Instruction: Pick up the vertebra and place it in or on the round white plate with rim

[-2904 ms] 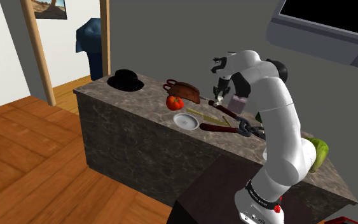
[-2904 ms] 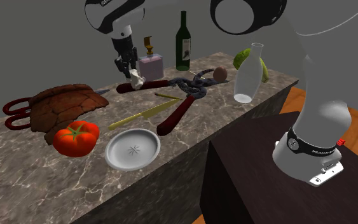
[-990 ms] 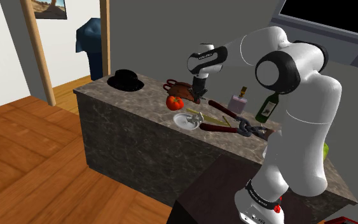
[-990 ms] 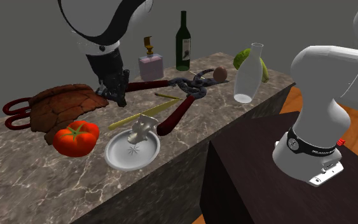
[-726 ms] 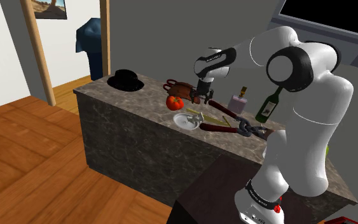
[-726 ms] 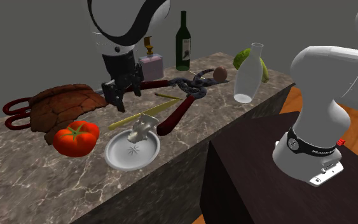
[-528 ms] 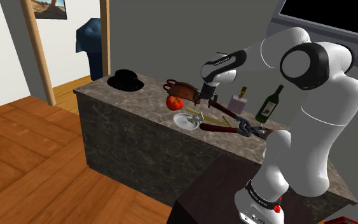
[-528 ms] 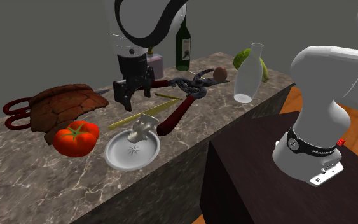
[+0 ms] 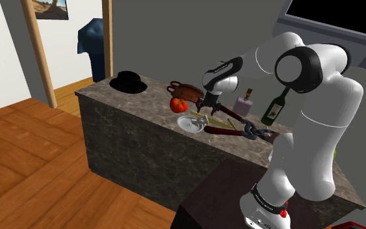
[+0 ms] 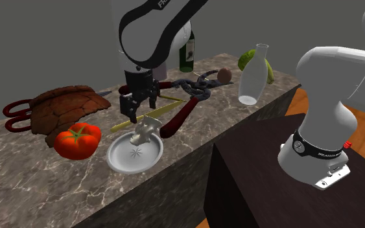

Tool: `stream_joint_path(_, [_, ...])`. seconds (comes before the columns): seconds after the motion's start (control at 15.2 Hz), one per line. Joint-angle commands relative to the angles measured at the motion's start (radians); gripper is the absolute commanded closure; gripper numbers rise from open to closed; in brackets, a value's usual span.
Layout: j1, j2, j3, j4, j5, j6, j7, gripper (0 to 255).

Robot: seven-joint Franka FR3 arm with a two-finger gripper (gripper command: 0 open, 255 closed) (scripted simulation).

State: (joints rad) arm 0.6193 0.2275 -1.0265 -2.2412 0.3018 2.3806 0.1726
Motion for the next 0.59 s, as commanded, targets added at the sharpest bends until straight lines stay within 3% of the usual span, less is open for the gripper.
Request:
stream_joint_path(0.0, [-0.005, 0.006, 0.005, -0.001, 0.008, 0.004, -0.006, 0])
stream_joint_path(0.33, [-0.005, 0.006, 0.005, -0.001, 0.008, 0.004, -0.006, 0])
stream_joint_path(0.4, [-0.005, 0.006, 0.005, -0.001, 0.008, 0.004, -0.006, 255])
stream_joint_path(0.53, [-0.005, 0.006, 0.005, -0.001, 0.008, 0.004, -0.006, 255])
